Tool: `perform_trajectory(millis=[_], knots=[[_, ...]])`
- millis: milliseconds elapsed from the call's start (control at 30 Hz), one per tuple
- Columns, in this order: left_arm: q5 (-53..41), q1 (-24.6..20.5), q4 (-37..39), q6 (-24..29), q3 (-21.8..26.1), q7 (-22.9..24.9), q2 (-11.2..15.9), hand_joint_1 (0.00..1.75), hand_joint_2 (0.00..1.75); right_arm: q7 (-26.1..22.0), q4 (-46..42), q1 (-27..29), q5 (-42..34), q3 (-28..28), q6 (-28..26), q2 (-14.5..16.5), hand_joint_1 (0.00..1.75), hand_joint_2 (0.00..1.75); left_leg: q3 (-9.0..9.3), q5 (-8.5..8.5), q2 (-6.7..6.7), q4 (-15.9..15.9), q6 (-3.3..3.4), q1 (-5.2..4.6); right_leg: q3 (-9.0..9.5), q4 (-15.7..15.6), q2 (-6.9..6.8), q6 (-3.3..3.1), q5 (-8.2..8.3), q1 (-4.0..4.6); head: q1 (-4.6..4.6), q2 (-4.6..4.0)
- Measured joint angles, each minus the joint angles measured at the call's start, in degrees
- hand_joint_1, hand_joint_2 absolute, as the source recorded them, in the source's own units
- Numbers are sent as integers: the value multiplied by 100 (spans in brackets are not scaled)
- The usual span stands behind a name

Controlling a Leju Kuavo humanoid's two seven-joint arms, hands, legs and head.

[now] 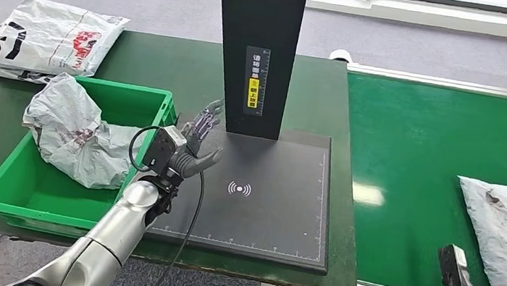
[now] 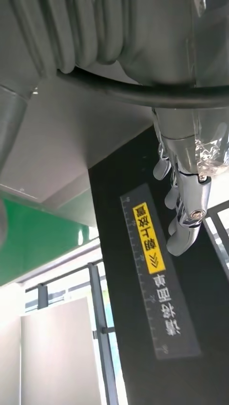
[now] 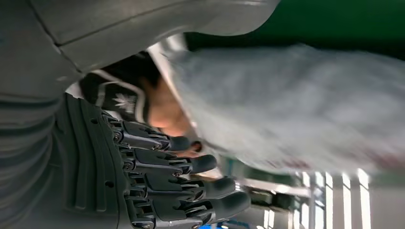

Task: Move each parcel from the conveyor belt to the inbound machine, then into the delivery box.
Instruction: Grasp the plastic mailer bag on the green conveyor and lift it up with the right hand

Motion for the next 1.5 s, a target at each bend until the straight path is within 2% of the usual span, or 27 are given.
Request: perform_trajectory(millis=[133, 267, 433, 567, 767, 933, 1033, 1133, 1267, 1367, 1500], knots=[[-1, -29, 114, 6, -85, -32, -22, 0, 175, 528, 413, 89, 433, -166, 545, -128, 0, 175, 1, 0, 1, -1, 0, 0, -1, 0, 1, 0, -1, 0, 1, 0], [-63, -80, 225, 14, -160, -57, -51, 0, 175, 785, 641, 52, 717, -292, 979, -195, 175, 175, 9, 0, 3, 0, 0, 5, 8, 0, 4, 3, -3, 6, 0, 0], [-98, -136, 352, 21, -222, -57, -73, 0, 175, 903, 928, -57, 831, -382, 1494, -275, 175, 175, 20, -3, -2, 1, 5, 7, 28, -2, -6, 11, -9, 7, 0, 0], [-99, -165, 421, 48, -251, -57, -79, 0, 175, 868, 1070, -103, 847, -434, 1606, -332, 175, 175, 21, -3, -10, 6, 6, 6, 36, -3, -13, 14, -9, 5, 0, 0], [-98, -177, 476, 77, -254, -9, -74, 0, 175, 781, 1147, -154, 848, -495, 1480, -374, 175, 175, 19, -3, -10, 10, 6, 6, 37, -2, -13, 15, -8, 6, 0, 0], [-91, -107, 403, 115, -253, 85, -31, 0, 175, 271, 904, -136, 597, -496, 1051, -312, 175, 175, 16, -3, -9, 5, 6, 6, 32, -1, -10, 14, -8, 6, 0, 0], [-91, -41, 328, 118, -253, 116, 5, 0, 175, 88, 657, -87, 447, -496, 969, -237, 175, 175, 14, -3, -10, 3, 5, 6, 28, -1, -11, 14, -9, 6, 0, 0], [-78, 65, 211, 186, -253, 154, 62, 0, 175, -511, 231, 52, -75, -476, 552, -121, 175, 175, 8, -2, -13, 0, 5, 6, 28, 2, -15, 14, -9, 5, 1, 0], [-84, 371, -150, 451, -250, 267, 175, 0, 175, -1368, -1109, 425, -1003, -115, -109, 160, 175, 175, 5, -3, -10, -3, 4, 6, 17, 3, -9, 12, -10, 5, 0, 0], [-93, 518, -336, 567, -243, 314, 218, 0, 175, -1512, -1950, 575, -1280, 274, -312, 296, 175, 175, 4, -2, -12, -3, 3, 7, 13, 3, -13, 10, -13, 5, 0, 0], [-99, 599, -460, 604, -240, 337, 246, 0, 175, -1524, -2546, 689, -1391, 547, -371, 376, 175, 175, 0, -2, -19, -3, 4, 6, 17, 3, -26, 11, -16, 4, 0, 0]])
